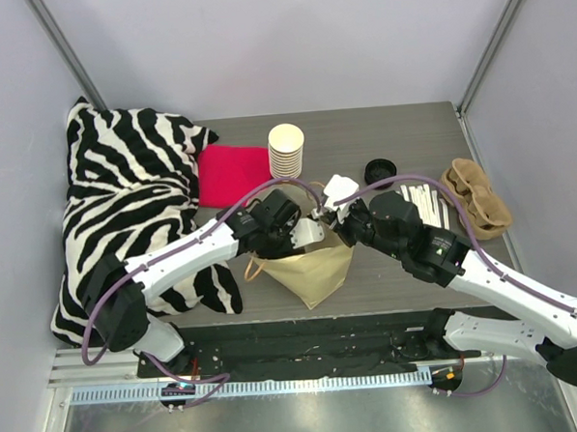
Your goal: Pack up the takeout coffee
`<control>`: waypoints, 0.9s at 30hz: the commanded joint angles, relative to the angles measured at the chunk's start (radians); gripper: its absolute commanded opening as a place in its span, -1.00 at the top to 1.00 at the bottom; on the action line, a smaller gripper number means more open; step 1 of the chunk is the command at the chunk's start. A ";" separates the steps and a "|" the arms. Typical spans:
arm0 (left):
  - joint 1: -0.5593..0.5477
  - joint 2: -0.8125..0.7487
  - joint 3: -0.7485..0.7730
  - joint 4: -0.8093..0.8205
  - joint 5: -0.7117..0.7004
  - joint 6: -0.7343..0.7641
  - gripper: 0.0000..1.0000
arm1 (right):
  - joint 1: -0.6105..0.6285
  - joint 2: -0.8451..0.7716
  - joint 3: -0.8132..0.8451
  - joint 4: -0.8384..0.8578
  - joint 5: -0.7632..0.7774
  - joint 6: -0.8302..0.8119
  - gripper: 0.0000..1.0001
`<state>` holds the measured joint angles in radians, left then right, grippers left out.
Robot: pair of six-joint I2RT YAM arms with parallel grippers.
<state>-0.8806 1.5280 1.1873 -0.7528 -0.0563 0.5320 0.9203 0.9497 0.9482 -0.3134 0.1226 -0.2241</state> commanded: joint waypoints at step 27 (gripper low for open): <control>0.035 -0.084 -0.109 0.030 0.102 0.020 -0.21 | -0.066 0.011 0.004 0.016 -0.159 -0.052 0.99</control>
<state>-0.8581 1.4616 1.1130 -0.6819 -0.0219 0.5415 0.8608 0.9554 0.9482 -0.2844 -0.0109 -0.2565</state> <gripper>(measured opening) 0.722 0.047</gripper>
